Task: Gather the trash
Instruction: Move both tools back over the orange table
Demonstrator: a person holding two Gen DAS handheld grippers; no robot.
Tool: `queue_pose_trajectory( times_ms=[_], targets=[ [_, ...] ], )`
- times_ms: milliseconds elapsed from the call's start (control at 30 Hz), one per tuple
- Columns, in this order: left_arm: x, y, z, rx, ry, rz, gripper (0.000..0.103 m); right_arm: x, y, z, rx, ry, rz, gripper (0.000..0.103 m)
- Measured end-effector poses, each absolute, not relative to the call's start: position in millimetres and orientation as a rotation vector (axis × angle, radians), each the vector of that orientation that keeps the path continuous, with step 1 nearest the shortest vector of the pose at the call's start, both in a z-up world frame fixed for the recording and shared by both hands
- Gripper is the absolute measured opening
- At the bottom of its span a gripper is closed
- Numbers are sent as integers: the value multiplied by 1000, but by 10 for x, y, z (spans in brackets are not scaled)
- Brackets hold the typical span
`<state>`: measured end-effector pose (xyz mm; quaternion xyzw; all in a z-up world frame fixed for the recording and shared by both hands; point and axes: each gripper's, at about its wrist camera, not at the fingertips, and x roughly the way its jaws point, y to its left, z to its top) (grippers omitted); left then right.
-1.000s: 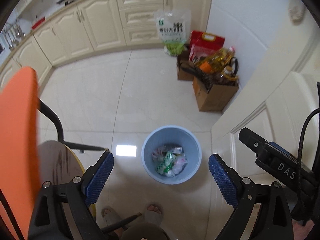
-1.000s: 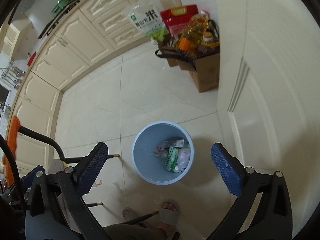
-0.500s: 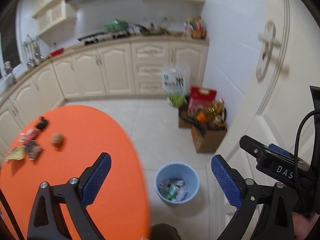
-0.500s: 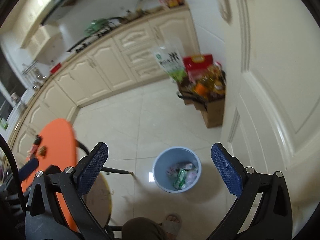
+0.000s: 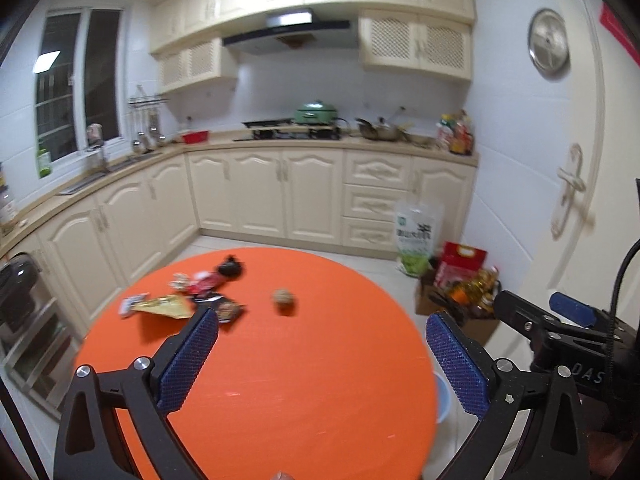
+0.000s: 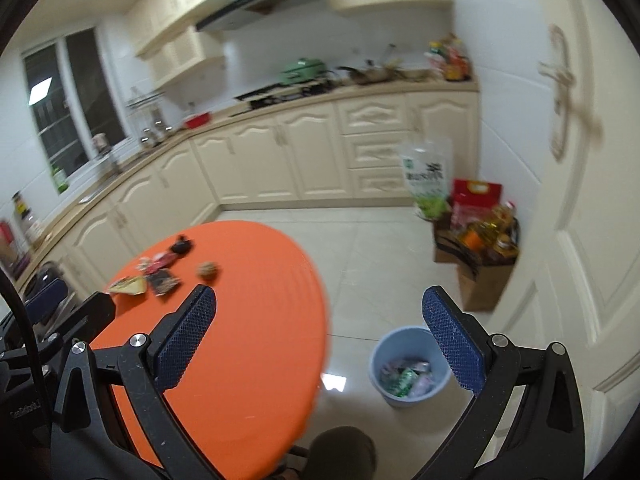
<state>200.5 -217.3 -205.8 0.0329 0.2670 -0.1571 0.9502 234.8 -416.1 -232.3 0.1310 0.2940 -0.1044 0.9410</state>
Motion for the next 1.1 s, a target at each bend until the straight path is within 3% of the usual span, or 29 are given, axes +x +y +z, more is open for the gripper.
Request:
queue_pose_trajectory(
  times_ms=[600, 1100],
  targets=[
    [611, -1070, -1984, -58, 457, -52, 102, 2449, -2473, -2032, 92, 522, 10, 103],
    [650, -971, -1912, -106, 485, -14, 102, 2467, -2339, -2020, 53, 527, 22, 103]
  ],
)
